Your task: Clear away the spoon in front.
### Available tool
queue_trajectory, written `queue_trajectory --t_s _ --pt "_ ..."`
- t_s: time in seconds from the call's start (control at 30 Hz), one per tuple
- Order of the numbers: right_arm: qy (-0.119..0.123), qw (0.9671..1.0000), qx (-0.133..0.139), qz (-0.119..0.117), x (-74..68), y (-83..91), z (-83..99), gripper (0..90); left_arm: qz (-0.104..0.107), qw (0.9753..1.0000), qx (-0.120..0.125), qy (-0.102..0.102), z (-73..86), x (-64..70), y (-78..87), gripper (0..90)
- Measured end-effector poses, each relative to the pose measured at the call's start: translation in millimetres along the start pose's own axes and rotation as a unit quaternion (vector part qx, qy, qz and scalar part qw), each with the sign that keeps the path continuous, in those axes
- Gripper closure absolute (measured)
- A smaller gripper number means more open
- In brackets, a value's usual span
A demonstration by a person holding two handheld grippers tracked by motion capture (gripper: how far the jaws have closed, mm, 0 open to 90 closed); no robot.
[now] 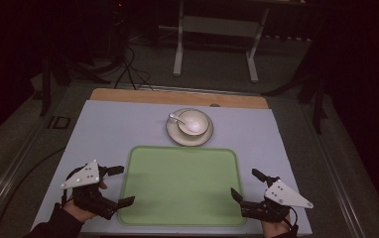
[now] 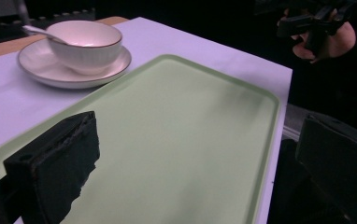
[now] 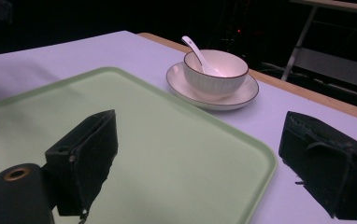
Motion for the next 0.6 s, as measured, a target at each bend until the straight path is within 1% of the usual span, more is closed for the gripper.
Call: queue_trajectory --t_s 0.1,0.13,0.17,0.27,0.3,0.37,0.47,0.5,0.53,0.6 --pt "0.005 1.0000 0.001 0.000 -1.7 0.3 -1.2 11.6 0.002 1.0000 -0.002 -0.007 -10.8 -0.7 -4.0 0.0" --pt "0.005 1.0000 0.001 0.000 -1.7 0.3 -1.2 11.6 0.002 1.0000 -0.002 -0.007 -10.8 -0.7 -4.0 0.0" --pt "0.005 1.0000 0.001 0.000 -1.9 0.4 -1.4 11.6 0.001 0.9999 0.001 -0.011 -18.8 -1.5 -6.4 0.0" --pt "0.005 1.0000 0.002 0.000 -1.7 0.6 -1.4 11.6 0.005 0.9999 0.000 -0.016 -28.8 -2.1 -9.5 0.0" --pt "0.005 1.0000 0.002 0.000 -1.7 0.8 -1.5 11.6 0.001 0.9998 0.001 -0.019 -34.0 -3.2 -11.1 0.0" --pt "0.006 1.0000 0.004 0.000 -1.5 1.4 -2.0 11.6 0.005 0.9998 0.004 -0.019 -41.9 -4.8 -13.2 0.0" --pt "0.004 1.0000 0.006 -0.001 -1.9 2.0 -2.7 11.6 0.004 0.9998 0.011 -0.014 -51.9 -8.5 -16.7 0.9" --pt "0.004 1.0000 0.006 -0.001 -2.0 2.1 -2.8 11.6 0.001 0.9999 0.009 -0.013 -55.2 -11.0 -18.9 0.9" --pt "0.004 1.0000 0.007 -0.001 -2.1 2.3 -3.0 11.6 0.004 0.9999 0.009 -0.011 -57.6 -12.2 -20.9 1.0" --pt "0.005 1.0000 0.008 -0.001 -2.7 2.6 -3.4 11.6 -0.004 1.0000 0.008 -0.004 -62.2 -16.8 -24.6 1.3"
Point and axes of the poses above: each handheld gripper's, and its own axes: y roughly backward along the jaws, z roughly out of its underside, x roughly to its right, the point moved 8 cm from there along -y, roughly forward along the jaws, and after that the axes turned 12 degrees about -x, right-handed, at the moved point
